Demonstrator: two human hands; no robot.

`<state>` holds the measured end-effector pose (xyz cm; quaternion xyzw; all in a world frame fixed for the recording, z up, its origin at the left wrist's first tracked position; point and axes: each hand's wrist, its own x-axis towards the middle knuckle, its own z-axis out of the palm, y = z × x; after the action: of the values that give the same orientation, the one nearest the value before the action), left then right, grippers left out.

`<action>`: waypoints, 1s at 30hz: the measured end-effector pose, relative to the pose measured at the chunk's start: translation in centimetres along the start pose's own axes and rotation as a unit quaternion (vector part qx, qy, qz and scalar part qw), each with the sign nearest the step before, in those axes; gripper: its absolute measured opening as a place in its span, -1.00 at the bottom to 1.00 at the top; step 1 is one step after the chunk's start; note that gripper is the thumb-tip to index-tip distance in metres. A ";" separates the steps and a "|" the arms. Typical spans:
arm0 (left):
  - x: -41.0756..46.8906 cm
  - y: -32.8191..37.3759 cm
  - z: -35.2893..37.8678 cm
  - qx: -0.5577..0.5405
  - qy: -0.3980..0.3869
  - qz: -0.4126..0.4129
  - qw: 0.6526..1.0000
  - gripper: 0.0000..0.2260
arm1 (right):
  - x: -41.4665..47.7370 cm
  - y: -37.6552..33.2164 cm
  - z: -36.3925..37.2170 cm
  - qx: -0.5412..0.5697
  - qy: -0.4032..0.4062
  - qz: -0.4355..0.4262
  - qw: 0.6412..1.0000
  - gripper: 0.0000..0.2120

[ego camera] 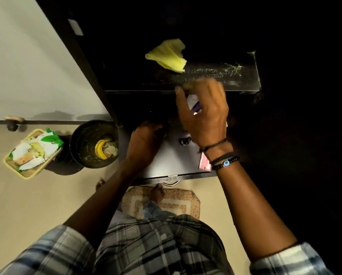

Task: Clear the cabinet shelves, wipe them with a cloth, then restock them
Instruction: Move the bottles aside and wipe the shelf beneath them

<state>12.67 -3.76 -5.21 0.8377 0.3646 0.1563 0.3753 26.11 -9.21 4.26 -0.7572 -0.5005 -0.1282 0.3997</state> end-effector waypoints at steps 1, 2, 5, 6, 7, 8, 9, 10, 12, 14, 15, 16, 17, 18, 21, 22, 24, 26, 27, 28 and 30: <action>-0.2 -0.4 -0.6 -0.002 -0.004 -0.008 1.000 -0.80 | 1.4 -0.6 0.4 0.004 -0.002 0.009 1.000 -0.78; -0.3 -0.8 -1.2 -0.002 -0.007 -0.012 1.000 -0.78 | 2.8 -1.0 0.8 -0.001 -0.019 0.017 1.000 -0.70; -0.9 -1.5 -2.5 -0.001 -0.010 -0.026 1.000 -0.77 | 5.2 -0.6 2.6 -0.076 -0.112 0.012 0.991 -0.67; -1.2 -1.7 -2.8 0.001 -0.010 -0.028 1.000 -0.78 | 5.3 -0.6 3.0 -0.090 -0.129 0.006 0.987 -0.72; -1.5 -1.9 -3.1 0.006 -0.011 -0.028 1.000 -0.77 | 5.1 -0.6 3.2 -0.093 -0.131 0.000 0.987 -0.77; -2.0 -2.4 -3.4 0.010 -0.013 -0.033 0.999 -0.77 | 4.6 -0.8 3.3 -0.085 -0.120 -0.007 0.989 -0.82; -2.5 -2.9 -3.6 0.013 -0.018 -0.039 0.999 -0.77 | 3.8 -1.0 3.0 -0.073 -0.100 -0.011 0.992 -0.86; -2.9 -3.3 -3.6 0.016 -0.020 -0.044 0.999 -0.77 | 2.7 -1.3 2.7 -0.059 -0.075 -0.015 0.995 -0.88; -3.9 -4.4 -3.9 0.022 -0.022 -0.050 0.998 -0.78 | -1.1 -2.4 2.8 -0.035 -0.048 -0.022 0.998 -0.88; -4.8 -5.3 -4.1 0.024 -0.033 -0.048 0.998 -0.78 | -6.6 -3.3 4.0 -0.007 -0.106 0.004 0.994 -0.82; -5.1 -5.7 -4.1 0.029 -0.040 -0.051 0.997 -0.76 | -9.5 -3.5 4.9 0.000 -0.173 0.038 0.984 -0.77; -5.3 -6.3 -4.1 0.038 -0.049 -0.058 0.996 -0.74 | -12.3 -3.2 6.0 -0.005 -0.246 0.080 0.966 -0.71; -5.4 -6.8 -4.1 0.049 -0.060 -0.067 0.995 -0.72 | -14.7 -2.6 7.0 -0.019 -0.307 0.124 0.943 -0.68; -5.5 -7.4 -4.0 0.060 -0.075 -0.072 0.993 -0.71 | -16.7 -1.6 8.0 -0.039 -0.349 0.161 0.922 -0.69; -5.3 -8.9 -3.9 0.077 -0.120 -0.070 0.987 -0.68 | -19.9 0.3 10.3 -0.093 -0.411 0.199 0.885 -0.77; -5.3 -9.2 -3.9 0.077 -0.130 -0.067 0.986 -0.67 | -20.3 0.8 10.9 -0.102 -0.413 0.186 0.885 -0.78; -5.2 -9.7 -4.1 0.081 -0.144 -0.067 0.984 -0.64 | -19.5 1.3 11.7 -0.116 -0.418 0.152 0.888 -0.81; -5.1 -10.2 -4.3 0.083 -0.151 -0.065 0.983 -0.63 | -17.0 2.2 12.4 -0.137 -0.412 0.159 0.887 -0.80; -5.1 -10.4 -4.3 0.084 -0.156 -0.062 0.982 -0.63 | -15.7 2.9 12.9 -0.154 -0.397 0.163 0.890 -0.78; -5.1 -10.6 -4.4 0.083 -0.164 -0.060 0.981 -0.61 | -14.2 3.5 13.4 -0.163 -0.374 0.167 0.898 -0.75; -5.2 -10.8 -4.6 0.078 -0.178 -0.056 0.979 -0.58 | -11.6 4.9 14.7 -0.183 -0.346 0.180 0.902 -0.68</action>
<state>1.33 -0.28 -10.14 0.8570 0.3492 -0.0454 0.3761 21.90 -6.84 -14.49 -0.8910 -0.4299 0.1271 0.0724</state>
